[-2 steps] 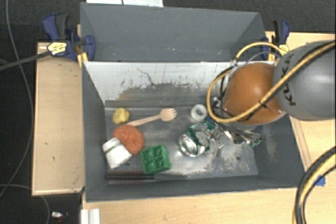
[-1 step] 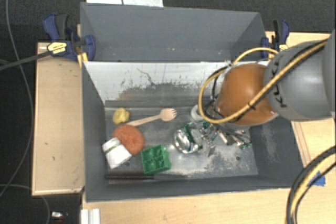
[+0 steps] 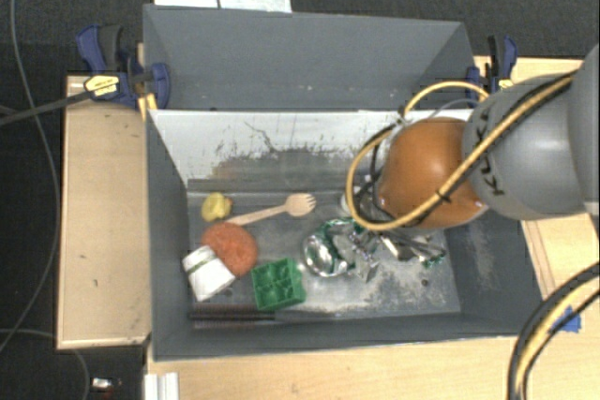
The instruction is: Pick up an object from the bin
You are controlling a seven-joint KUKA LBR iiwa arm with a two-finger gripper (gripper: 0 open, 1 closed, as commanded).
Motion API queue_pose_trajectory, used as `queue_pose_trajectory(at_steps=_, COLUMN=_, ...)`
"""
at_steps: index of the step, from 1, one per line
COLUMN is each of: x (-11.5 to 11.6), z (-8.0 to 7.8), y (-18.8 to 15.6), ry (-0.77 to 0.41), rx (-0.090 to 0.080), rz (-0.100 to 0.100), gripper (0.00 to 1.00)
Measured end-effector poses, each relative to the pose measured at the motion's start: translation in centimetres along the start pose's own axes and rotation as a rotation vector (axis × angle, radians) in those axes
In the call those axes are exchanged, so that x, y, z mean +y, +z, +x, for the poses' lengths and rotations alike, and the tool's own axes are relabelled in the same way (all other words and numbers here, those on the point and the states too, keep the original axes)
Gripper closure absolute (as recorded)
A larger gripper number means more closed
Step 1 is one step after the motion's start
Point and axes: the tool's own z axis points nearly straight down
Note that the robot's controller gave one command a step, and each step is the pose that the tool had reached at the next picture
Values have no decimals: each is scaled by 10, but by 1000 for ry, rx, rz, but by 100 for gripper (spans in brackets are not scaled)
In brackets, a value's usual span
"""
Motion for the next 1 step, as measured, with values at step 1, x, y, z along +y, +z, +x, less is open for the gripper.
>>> queue_pose_trajectory(at_steps=1, x=0, z=-3, y=-7, ry=-7, rx=-2, rz=-3, gripper=100)
